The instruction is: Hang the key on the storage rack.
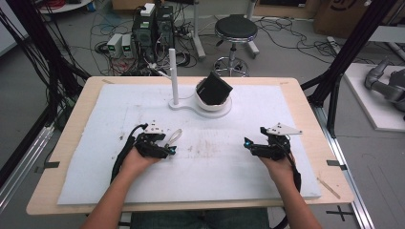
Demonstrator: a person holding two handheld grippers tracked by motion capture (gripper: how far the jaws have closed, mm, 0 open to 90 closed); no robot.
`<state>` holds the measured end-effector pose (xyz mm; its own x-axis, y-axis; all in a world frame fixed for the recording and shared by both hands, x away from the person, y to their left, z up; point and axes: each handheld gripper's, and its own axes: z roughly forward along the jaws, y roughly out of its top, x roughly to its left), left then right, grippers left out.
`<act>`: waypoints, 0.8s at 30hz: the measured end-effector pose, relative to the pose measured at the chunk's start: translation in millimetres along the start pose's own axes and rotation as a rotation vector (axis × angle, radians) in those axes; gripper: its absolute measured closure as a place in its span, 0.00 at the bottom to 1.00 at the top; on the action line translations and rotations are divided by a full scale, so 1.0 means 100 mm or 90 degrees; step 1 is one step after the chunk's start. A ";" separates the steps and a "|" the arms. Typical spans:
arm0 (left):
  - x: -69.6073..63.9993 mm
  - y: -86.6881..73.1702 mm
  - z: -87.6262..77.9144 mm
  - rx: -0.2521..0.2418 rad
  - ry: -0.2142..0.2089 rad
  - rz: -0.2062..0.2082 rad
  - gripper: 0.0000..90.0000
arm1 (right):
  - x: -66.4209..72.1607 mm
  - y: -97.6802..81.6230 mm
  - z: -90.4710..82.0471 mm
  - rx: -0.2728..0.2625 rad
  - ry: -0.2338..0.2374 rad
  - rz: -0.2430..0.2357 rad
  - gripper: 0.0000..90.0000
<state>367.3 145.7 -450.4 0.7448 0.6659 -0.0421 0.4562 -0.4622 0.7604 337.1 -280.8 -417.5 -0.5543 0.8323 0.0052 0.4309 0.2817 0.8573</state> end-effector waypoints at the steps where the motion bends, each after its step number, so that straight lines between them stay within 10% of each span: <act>1: 0.00 0.00 0.00 0.000 0.000 0.000 0.36 | 0.00 0.00 0.00 0.001 0.001 0.002 0.22; 11: -0.03 -0.01 -0.03 0.005 0.025 0.018 0.62 | 0.02 0.00 -0.01 -0.002 0.009 0.002 0.22; 19: -0.14 0.00 -0.04 0.010 0.012 0.081 0.89 | 0.01 0.00 -0.01 -0.002 0.007 0.003 0.22; 24: -0.14 0.01 -0.04 0.010 0.010 0.088 0.90 | 0.01 0.00 0.00 -0.003 0.007 0.000 0.22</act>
<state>354.9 138.2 -446.7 0.7936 0.6042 0.0718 0.3575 -0.5586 0.7484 336.1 -280.3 -417.5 -0.5626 0.8267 0.0109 0.4280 0.2800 0.8593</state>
